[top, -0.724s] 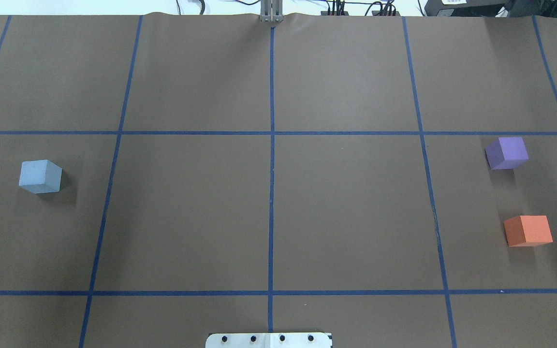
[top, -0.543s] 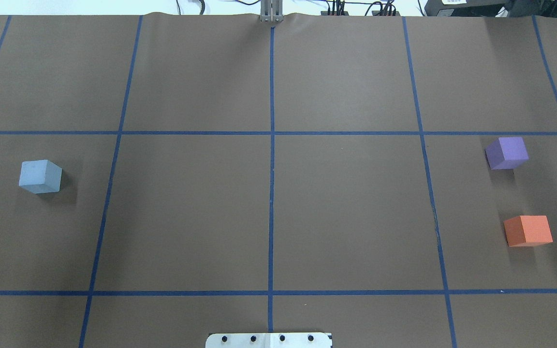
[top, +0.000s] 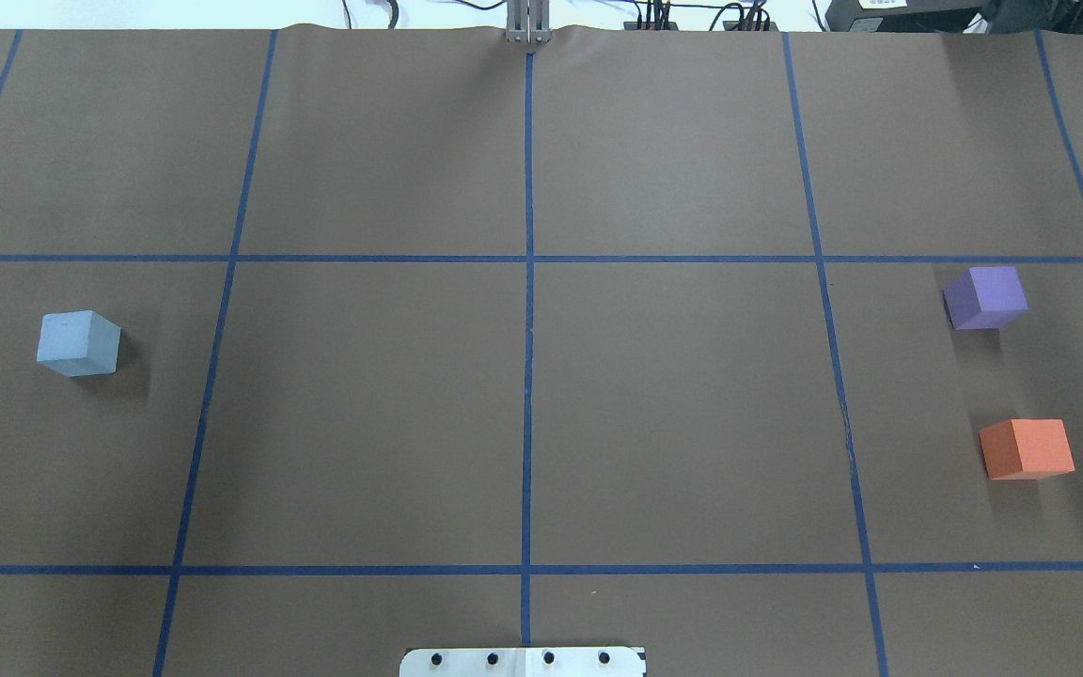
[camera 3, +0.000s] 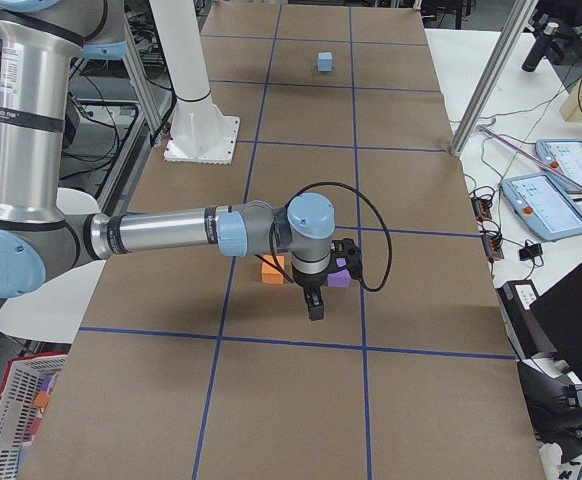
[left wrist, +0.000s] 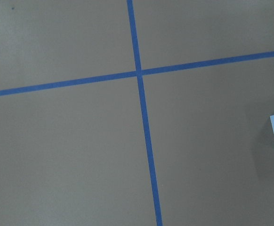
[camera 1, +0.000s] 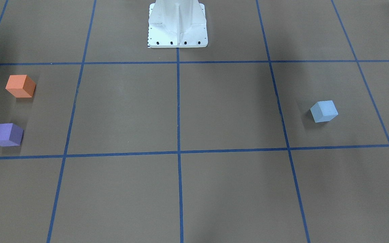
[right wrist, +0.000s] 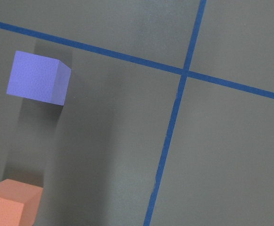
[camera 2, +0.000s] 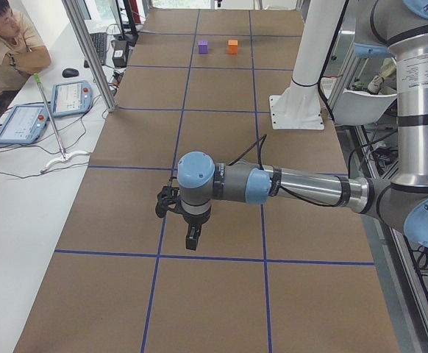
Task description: Place blue block between orange and purple blocks
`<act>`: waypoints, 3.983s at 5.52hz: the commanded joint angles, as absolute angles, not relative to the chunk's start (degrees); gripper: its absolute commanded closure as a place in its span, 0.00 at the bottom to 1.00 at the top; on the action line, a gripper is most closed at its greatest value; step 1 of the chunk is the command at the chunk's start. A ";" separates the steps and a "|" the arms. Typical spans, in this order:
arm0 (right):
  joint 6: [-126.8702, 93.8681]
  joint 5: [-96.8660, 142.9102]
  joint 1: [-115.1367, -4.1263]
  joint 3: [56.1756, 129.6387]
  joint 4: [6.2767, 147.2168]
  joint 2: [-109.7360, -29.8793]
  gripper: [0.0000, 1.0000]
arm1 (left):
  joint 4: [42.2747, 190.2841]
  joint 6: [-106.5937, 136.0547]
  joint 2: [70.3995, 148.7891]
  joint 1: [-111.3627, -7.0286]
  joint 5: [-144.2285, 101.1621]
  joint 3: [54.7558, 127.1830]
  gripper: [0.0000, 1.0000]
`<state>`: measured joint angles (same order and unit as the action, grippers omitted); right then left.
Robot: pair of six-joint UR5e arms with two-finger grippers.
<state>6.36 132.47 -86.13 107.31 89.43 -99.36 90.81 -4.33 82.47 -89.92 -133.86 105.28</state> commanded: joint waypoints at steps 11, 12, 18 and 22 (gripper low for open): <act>3.69 132.80 -85.61 105.21 72.77 -99.84 0.00 | 119.44 53.71 91.06 -51.00 -114.97 98.88 0.00; 3.78 132.72 -85.61 105.12 72.77 -99.93 0.00 | 119.27 53.44 90.88 -50.11 -114.70 98.35 0.00; 3.78 132.72 -85.61 105.12 72.77 -99.93 0.00 | 117.07 47.72 90.70 -51.06 -118.65 99.14 0.00; 3.78 132.72 -85.61 105.12 72.77 -100.11 0.00 | 112.59 44.62 92.62 -52.21 -117.77 97.74 0.00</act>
